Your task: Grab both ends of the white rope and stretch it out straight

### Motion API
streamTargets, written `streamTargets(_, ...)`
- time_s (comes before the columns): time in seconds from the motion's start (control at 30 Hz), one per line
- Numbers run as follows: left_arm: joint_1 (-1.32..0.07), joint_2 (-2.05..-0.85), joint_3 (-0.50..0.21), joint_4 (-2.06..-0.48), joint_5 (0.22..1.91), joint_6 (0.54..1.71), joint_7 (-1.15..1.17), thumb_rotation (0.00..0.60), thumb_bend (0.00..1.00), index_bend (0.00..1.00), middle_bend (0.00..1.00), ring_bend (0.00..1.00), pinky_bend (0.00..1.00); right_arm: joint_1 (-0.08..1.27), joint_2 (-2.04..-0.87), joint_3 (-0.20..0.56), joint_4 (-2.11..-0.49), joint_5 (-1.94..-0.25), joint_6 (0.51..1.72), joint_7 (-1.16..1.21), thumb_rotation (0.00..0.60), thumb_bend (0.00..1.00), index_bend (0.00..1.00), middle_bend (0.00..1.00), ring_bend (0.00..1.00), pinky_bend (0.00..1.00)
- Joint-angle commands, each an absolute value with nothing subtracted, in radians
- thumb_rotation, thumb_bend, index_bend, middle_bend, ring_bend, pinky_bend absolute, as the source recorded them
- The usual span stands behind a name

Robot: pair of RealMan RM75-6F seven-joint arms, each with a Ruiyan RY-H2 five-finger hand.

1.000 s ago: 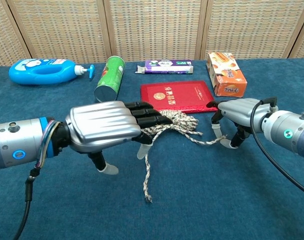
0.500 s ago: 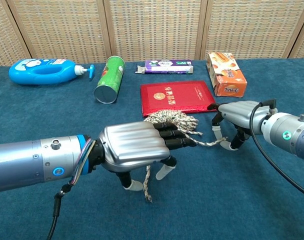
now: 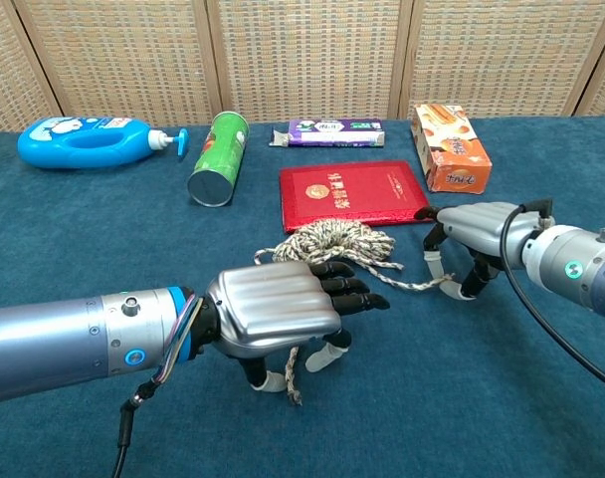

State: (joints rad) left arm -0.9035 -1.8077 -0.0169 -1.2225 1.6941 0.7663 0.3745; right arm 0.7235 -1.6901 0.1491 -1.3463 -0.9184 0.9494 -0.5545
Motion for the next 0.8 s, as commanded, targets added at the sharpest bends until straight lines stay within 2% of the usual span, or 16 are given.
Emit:
streamTargets(0.03,-0.906,-1.806,-0.014,-1.224,1.689,0.77,0.372,0.6,0.28,0.54,0.0,0.0,0.0,0.723,-1.69,0.148,-1.346,-0.92,0.949,-0.553,0.6,0.47,0.66,0.0,0.0,0.0)
streamTargets(0.8,-0.921,-1.784,0.008,-1.254,1.663,0.797,0.377,0.6,0.32,0.55,0.0,0.0,0.0,0.716,-1.685,0.141,-1.349,-0.92,0.956,-0.55,0.6,0.47,0.66,0.0,0.0,0.0)
